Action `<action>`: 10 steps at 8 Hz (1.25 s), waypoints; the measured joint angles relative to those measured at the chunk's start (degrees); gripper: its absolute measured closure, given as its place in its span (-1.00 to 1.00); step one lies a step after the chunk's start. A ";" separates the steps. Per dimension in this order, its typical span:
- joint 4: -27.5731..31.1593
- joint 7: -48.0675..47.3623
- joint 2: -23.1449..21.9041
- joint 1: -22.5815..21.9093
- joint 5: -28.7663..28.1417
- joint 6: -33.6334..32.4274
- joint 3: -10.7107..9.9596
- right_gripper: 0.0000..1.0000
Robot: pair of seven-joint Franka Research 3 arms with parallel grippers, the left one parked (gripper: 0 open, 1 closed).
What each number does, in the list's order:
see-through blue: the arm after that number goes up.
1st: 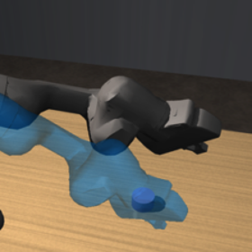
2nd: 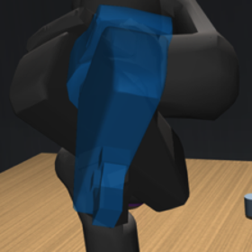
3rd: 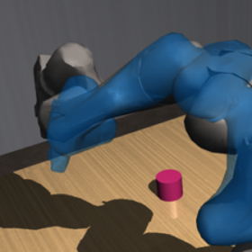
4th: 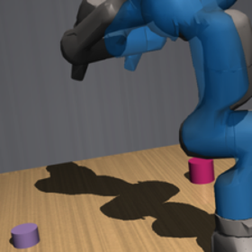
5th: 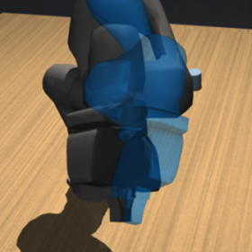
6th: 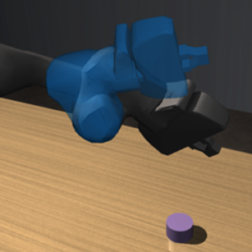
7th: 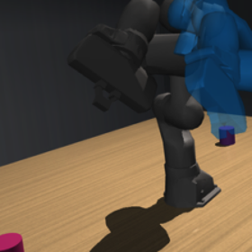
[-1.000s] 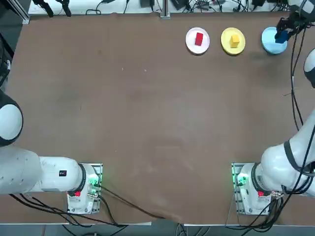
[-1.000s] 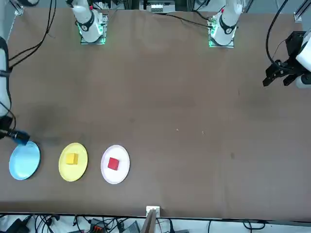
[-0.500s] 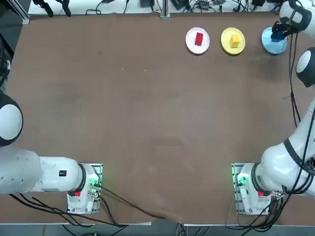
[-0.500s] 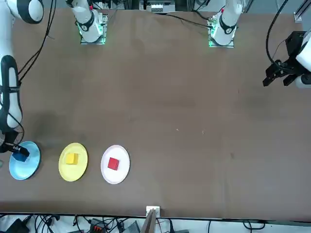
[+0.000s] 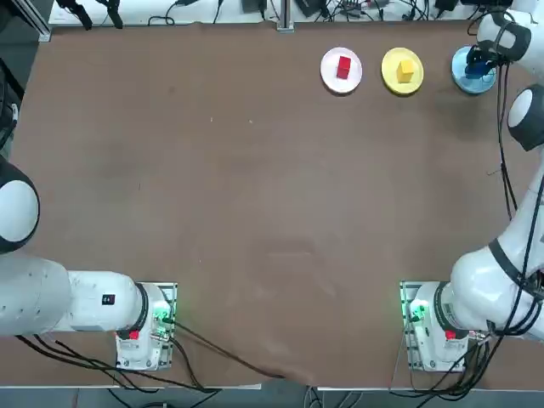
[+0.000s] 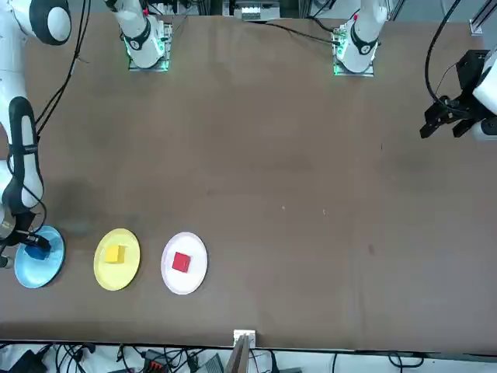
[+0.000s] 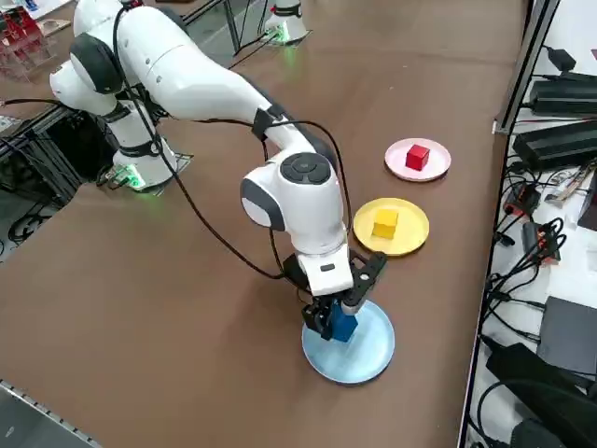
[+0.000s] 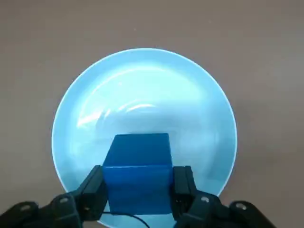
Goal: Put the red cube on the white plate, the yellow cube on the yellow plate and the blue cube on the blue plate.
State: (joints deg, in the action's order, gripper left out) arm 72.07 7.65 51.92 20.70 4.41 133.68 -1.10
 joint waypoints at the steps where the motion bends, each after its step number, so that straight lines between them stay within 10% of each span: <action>1: 0.00 0.02 0.12 0.01 0.00 0.00 0.00 -0.37; 6: 0.02 0.06 0.69 0.10 0.02 0.14 0.00 -0.42; 8: -0.02 0.06 0.70 0.31 0.02 0.54 0.00 -1.00; 10: -0.64 0.08 0.52 0.36 0.05 0.94 0.01 -1.00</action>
State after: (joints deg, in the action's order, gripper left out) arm 71.42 7.73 52.44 21.06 4.45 134.63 -1.09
